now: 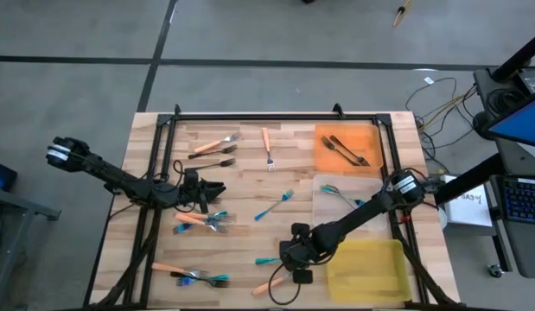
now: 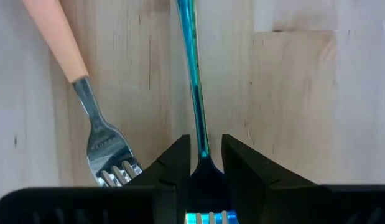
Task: Sort silverware by color (type)
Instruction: Put the blue fork into the transparent bin
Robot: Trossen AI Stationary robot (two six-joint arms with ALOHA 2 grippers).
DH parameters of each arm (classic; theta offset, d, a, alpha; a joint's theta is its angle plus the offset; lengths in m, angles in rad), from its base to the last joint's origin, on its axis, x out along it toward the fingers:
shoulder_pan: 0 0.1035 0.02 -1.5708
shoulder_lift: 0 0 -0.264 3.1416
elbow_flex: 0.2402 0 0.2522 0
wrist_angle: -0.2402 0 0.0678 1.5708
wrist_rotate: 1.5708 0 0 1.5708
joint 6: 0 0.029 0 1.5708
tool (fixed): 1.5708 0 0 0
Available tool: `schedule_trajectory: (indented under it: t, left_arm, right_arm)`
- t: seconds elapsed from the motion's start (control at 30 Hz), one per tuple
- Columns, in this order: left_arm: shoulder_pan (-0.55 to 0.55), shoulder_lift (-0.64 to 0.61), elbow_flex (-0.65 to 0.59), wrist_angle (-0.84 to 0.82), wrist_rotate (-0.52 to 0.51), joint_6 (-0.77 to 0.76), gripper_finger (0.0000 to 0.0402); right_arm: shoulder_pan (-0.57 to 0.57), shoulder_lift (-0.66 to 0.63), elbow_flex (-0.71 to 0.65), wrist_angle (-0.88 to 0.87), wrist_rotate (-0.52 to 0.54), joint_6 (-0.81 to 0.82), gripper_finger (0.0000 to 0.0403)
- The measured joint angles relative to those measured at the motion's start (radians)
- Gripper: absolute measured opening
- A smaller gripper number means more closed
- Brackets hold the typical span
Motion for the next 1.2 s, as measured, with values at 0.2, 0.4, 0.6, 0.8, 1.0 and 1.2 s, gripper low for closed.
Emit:
schedule_trajectory:
  t: [0.2, 0.4, 0.6, 0.8, 1.0, 1.2]
  left_arm:
    - [0.000, 0.008, 0.000, 0.000, 0.000, 0.000, 0.0103]
    - [0.000, 0.015, 0.000, 0.000, 0.001, 0.000, 0.0103]
    - [0.000, 0.019, 0.000, 0.000, 0.001, 0.000, 0.0103]
    - [0.000, 0.019, 0.000, 0.000, 0.001, 0.000, 0.0103]
    - [0.000, 0.019, 0.000, 0.000, 0.000, 0.001, 0.0103]
    - [0.000, 0.019, 0.000, 0.000, -0.004, 0.004, 0.0103]
  right_arm:
    - [-0.006, 0.000, 0.000, 0.000, 0.000, 0.001, 0.0022]
    - [-0.006, 0.000, 0.000, 0.000, 0.000, 0.002, 0.0011]
    - [-0.006, -0.005, 0.013, -0.009, 0.000, -0.003, 0.0010]
    - [-0.006, -0.023, 0.057, -0.053, 0.000, -0.036, 0.0010]
    - [-0.011, -0.076, 0.115, -0.254, 0.054, -0.055, 0.0009]
    - [-0.048, -0.214, 0.108, -0.427, 0.133, -0.052, 0.0009]
